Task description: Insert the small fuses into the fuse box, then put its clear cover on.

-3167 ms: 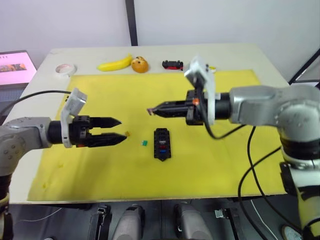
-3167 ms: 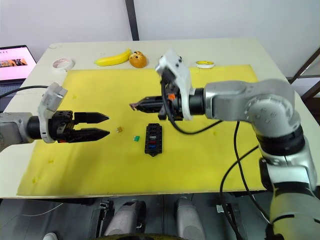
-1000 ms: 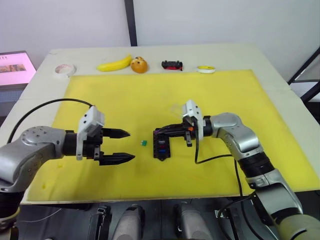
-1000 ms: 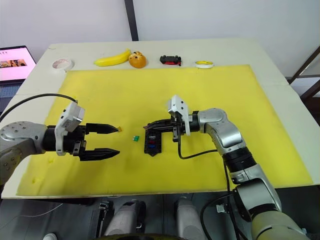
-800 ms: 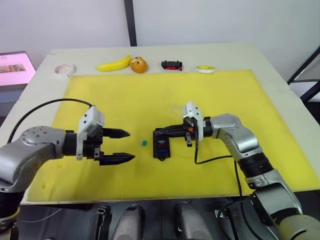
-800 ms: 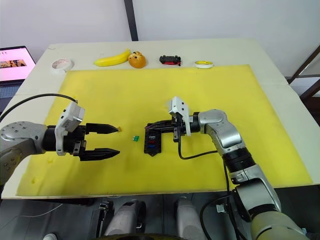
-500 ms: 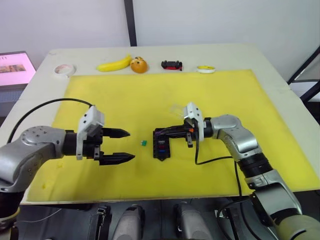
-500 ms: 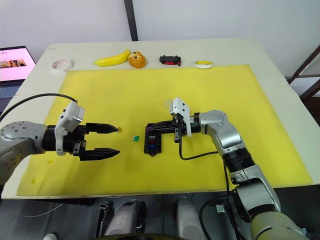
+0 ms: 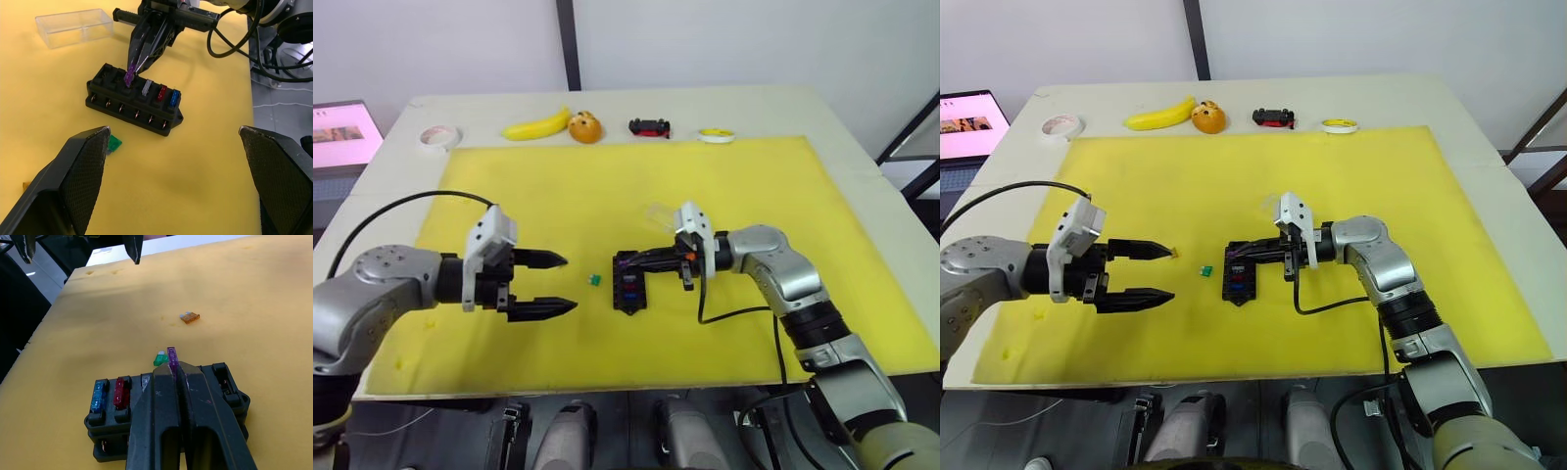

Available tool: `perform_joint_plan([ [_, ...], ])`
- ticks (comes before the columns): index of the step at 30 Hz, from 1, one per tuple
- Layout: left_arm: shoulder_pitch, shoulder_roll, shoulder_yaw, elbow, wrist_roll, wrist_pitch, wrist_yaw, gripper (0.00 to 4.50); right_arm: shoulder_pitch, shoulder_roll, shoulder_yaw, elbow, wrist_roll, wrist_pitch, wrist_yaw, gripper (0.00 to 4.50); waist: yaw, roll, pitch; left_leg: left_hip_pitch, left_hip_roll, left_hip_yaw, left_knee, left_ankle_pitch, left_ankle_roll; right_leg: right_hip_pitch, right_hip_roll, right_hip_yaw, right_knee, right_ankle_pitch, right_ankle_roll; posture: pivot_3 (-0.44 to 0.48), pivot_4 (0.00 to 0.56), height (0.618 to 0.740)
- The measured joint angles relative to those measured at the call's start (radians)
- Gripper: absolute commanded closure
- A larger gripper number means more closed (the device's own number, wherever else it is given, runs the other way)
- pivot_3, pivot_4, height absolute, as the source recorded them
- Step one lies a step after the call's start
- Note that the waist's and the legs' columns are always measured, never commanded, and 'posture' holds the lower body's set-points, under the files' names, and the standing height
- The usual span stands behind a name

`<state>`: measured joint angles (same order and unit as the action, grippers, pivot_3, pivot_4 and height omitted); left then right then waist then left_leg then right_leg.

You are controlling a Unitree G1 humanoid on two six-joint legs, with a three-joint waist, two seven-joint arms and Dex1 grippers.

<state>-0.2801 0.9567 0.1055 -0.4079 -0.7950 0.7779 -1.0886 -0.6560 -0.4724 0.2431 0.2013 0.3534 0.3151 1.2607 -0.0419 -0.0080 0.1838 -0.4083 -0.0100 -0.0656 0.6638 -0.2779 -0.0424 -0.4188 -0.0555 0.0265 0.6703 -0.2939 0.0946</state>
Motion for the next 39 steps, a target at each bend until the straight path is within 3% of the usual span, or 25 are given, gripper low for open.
perform_joint_plan([
  [26,-0.001,-0.015,0.000,-0.002,0.000,0.000,0.026,0.07,-0.009,-0.009,0.025,0.061,-0.101,-0.126,0.027,4.50,0.000,0.000,-0.001,0.004,0.000,0.000,0.000,0.000,0.000,0.005,0.000,0.000,0.000,0.000,0.000,0.000,0.150,0.740],
  [32,-0.001,-0.025,-0.003,-0.002,0.006,-0.002,0.029,0.07,-0.032,-0.021,0.050,0.060,-0.141,-0.117,0.034,4.50,0.001,0.000,-0.001,0.015,0.000,0.000,-0.001,-0.001,0.001,0.016,0.000,0.000,-0.002,0.000,0.000,0.000,0.150,0.740],
  [39,-0.001,-0.034,-0.004,-0.003,0.020,-0.002,0.030,0.07,-0.054,-0.024,0.061,0.032,-0.151,-0.020,0.032,4.50,0.001,0.000,-0.001,0.017,0.000,0.000,-0.001,-0.001,0.001,0.017,0.000,0.000,-0.002,0.000,0.000,0.000,0.150,0.740],
])
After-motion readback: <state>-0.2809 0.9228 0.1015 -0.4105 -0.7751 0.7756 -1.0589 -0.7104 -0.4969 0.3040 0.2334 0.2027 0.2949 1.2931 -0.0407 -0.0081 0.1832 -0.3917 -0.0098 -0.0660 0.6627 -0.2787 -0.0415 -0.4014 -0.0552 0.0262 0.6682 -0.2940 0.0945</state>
